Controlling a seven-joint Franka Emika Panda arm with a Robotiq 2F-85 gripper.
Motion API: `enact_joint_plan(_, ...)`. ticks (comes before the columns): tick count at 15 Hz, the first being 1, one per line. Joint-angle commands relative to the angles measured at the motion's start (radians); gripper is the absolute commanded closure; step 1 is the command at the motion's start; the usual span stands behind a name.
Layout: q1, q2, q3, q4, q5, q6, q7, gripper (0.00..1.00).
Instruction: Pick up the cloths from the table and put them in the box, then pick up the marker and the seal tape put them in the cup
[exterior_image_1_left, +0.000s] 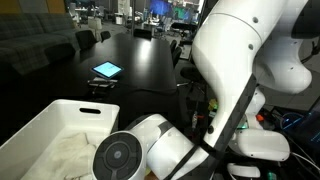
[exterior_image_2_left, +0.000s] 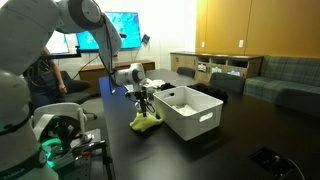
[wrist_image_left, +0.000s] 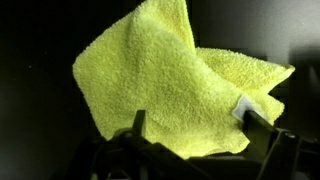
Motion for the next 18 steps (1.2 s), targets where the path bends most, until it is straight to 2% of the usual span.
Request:
enact_joint_plan(1,0.023,-0.055,-0.001,-0.03,-0.071,0.005,-0.022,0.0)
enact_joint_plan(4,0.027,-0.064,0.011,-0.027,-0.097,0.009,-0.045,0.0)
enact_joint_plan(10,0.02,-0.047,0.041,-0.014,-0.077,0.026,-0.117,0.0)
enact_joint_plan(18,0.016,-0.02,0.025,-0.006,-0.083,0.022,-0.152,0.0)
